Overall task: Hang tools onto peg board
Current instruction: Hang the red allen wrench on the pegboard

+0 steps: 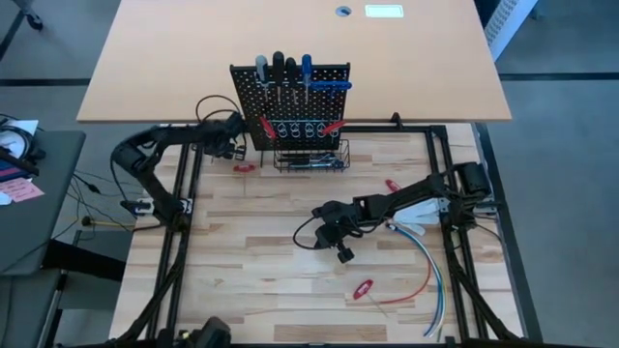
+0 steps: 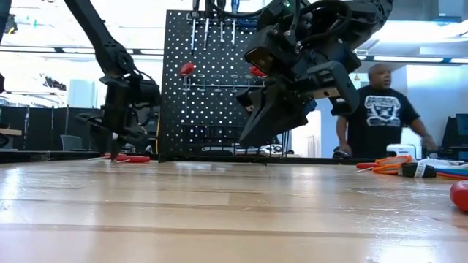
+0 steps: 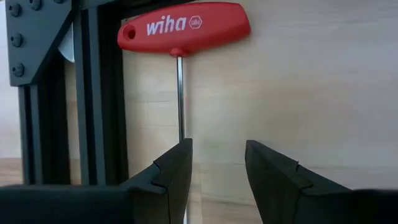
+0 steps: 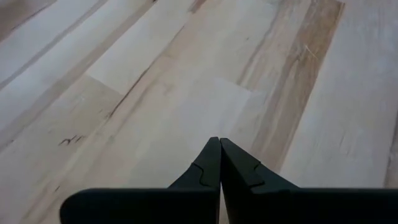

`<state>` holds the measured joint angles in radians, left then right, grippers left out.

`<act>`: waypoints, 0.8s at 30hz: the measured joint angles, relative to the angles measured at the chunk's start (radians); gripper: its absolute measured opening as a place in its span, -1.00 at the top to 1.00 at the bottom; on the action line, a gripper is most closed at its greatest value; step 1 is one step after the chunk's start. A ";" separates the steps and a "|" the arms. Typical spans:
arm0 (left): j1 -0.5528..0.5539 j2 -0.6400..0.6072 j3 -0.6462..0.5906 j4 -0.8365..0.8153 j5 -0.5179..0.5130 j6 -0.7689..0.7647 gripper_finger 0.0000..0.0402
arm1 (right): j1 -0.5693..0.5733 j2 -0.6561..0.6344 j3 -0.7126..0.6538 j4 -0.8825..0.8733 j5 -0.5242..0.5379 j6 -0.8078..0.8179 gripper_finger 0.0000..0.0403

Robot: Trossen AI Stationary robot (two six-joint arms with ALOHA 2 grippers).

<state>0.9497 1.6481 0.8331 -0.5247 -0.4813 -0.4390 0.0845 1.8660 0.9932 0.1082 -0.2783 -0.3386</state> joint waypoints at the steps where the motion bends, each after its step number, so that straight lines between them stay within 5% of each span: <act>1: 0.007 0.013 0.016 -0.020 -0.002 0.001 0.28 | 0.000 0.000 0.000 -0.002 0.000 0.000 0.95; 12: 0.018 0.032 0.106 -0.149 -0.053 0.000 0.32 | 0.000 0.000 0.000 -0.020 0.000 0.000 0.95; 24: 0.017 0.040 0.094 -0.107 -0.101 -0.013 0.73 | 0.002 0.000 0.000 -0.023 -0.001 0.019 0.95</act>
<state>0.9668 1.6878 0.9276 -0.6316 -0.5819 -0.4524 0.0861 1.8660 0.9928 0.0856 -0.2790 -0.3200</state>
